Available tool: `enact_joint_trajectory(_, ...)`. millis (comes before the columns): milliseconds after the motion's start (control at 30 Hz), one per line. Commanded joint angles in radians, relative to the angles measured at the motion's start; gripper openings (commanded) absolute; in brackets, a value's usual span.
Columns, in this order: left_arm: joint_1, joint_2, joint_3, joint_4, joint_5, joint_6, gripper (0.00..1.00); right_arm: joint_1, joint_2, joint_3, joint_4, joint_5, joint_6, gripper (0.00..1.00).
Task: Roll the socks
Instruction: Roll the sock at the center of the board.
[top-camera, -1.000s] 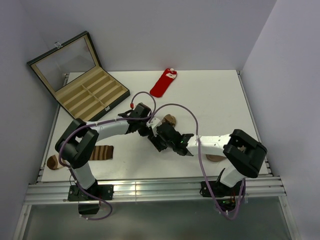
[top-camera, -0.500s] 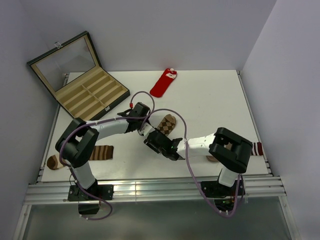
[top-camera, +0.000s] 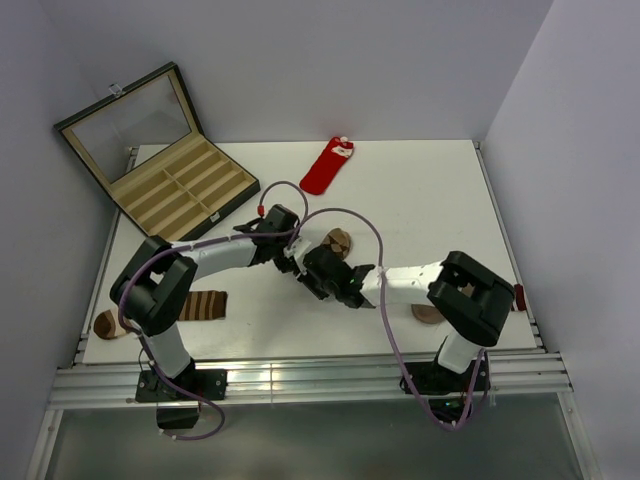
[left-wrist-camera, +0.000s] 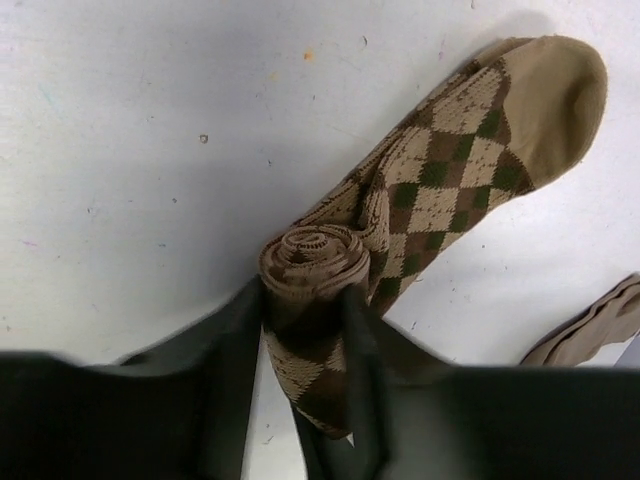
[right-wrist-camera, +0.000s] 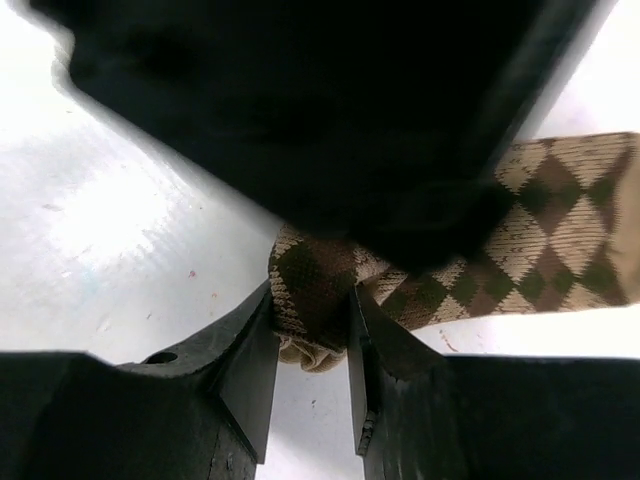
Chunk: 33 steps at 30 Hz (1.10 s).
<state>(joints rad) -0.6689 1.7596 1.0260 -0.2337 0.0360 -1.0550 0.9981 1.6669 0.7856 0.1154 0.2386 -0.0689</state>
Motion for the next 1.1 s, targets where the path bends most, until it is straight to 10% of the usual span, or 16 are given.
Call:
enact_joint_trajectory(0,-0.006,-0.031,-0.036,-0.036,-0.031,0.021,0.44,-0.104,-0.061,-0.005,-0.025,-0.402,0.093,0.0)
enact_joint_trajectory(233,0.005,-0.103,-0.093,0.0,-0.076,-0.01,0.73,-0.283,-0.044,0.007,-0.01,-0.776,0.159,0.0)
enact_joint_trajectory(467,0.015,-0.181,-0.168,0.031,-0.094,-0.056,0.78,-0.394,0.091,0.059,0.01,-1.086,0.248,0.0)
enact_joint_trajectory(1067,0.035,-0.229,-0.218,0.056,-0.134,-0.076,0.8,-0.444,0.238,0.165,-0.108,-1.104,0.25,0.0)
